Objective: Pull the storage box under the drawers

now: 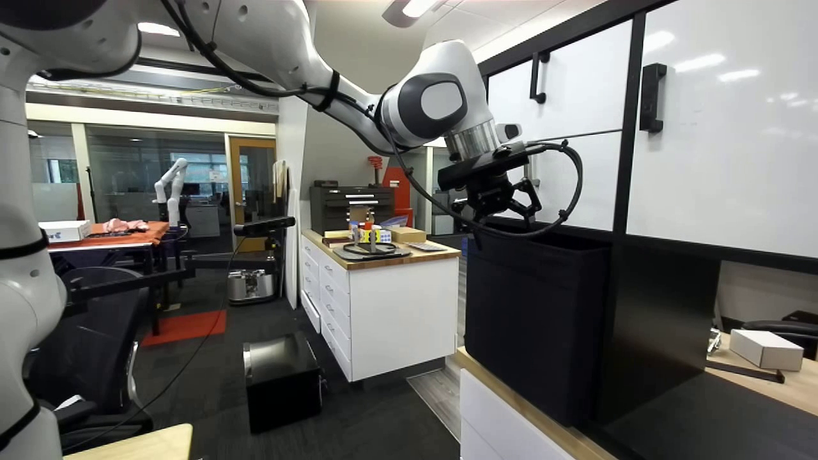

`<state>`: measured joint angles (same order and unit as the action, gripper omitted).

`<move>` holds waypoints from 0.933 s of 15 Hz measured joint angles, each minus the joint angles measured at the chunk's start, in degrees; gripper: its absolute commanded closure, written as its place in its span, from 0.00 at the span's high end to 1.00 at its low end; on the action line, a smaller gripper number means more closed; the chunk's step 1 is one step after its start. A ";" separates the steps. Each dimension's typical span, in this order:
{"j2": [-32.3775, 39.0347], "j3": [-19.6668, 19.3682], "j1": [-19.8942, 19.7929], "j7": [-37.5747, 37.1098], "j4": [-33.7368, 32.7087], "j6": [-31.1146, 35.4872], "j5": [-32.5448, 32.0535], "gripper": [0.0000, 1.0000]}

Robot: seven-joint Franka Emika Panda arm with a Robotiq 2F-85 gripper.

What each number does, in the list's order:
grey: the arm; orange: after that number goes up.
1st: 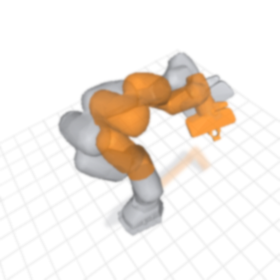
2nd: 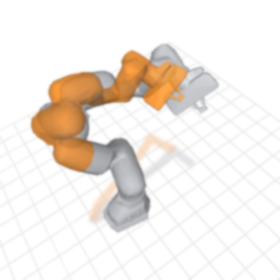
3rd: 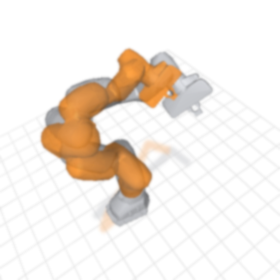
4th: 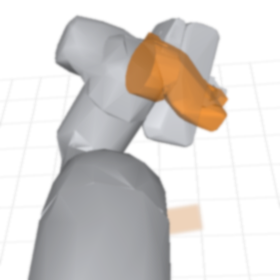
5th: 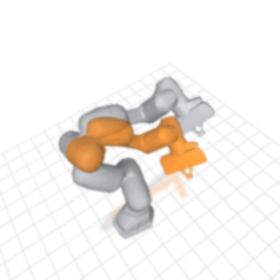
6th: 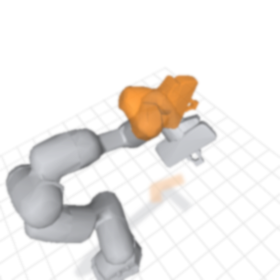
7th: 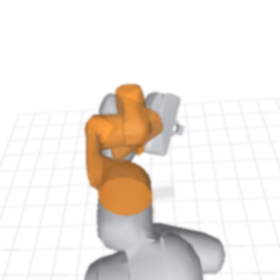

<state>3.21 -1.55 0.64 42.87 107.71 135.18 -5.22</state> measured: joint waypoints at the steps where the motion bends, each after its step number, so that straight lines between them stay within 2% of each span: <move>1: 0.89 0.00 -0.16 1.15 -0.94 0.00 0.01 1.00; 12: 10.06 1.54 -2.87 15.31 -8.45 2.23 4.61 1.00; 13: 10.59 1.68 -3.05 15.94 -8.75 2.24 4.66 0.75; 14: 11.01 1.77 -3.18 16.39 -8.88 2.24 4.66 0.74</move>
<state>14.22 0.22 -2.54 59.26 98.84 137.41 -0.56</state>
